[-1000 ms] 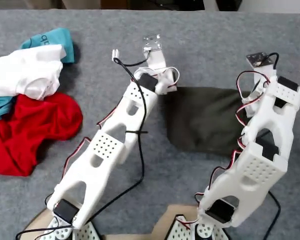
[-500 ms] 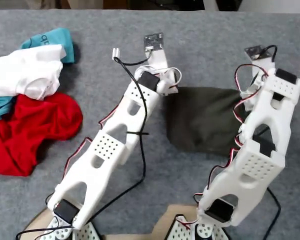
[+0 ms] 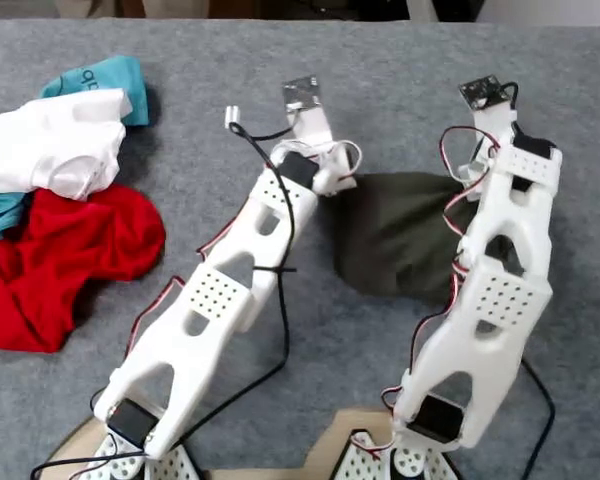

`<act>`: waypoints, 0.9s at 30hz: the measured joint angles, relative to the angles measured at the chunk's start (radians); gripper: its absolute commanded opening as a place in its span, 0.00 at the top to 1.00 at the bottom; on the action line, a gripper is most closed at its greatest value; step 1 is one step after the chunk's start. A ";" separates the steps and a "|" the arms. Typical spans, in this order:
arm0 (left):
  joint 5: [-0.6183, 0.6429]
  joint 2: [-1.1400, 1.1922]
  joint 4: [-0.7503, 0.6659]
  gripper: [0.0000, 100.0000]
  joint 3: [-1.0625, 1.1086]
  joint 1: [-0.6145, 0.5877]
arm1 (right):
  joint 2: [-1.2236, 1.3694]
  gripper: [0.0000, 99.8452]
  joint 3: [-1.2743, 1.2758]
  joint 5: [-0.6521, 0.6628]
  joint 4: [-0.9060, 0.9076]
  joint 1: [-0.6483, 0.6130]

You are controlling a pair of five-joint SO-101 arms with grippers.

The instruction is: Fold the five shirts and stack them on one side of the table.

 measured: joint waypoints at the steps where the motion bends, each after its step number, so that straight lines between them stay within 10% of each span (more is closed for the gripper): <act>1: 0.014 0.002 -0.002 0.98 0.000 -0.008 | 0.008 0.99 -0.028 0.000 0.018 -0.002; 14: 0.000 -0.005 0.112 0.97 -0.026 -0.041 | 0.015 0.99 -0.480 0.000 0.508 -0.038; 27: -0.012 -0.175 0.479 0.74 -0.026 0.044 | 0.014 0.85 -0.557 -0.049 0.770 -0.028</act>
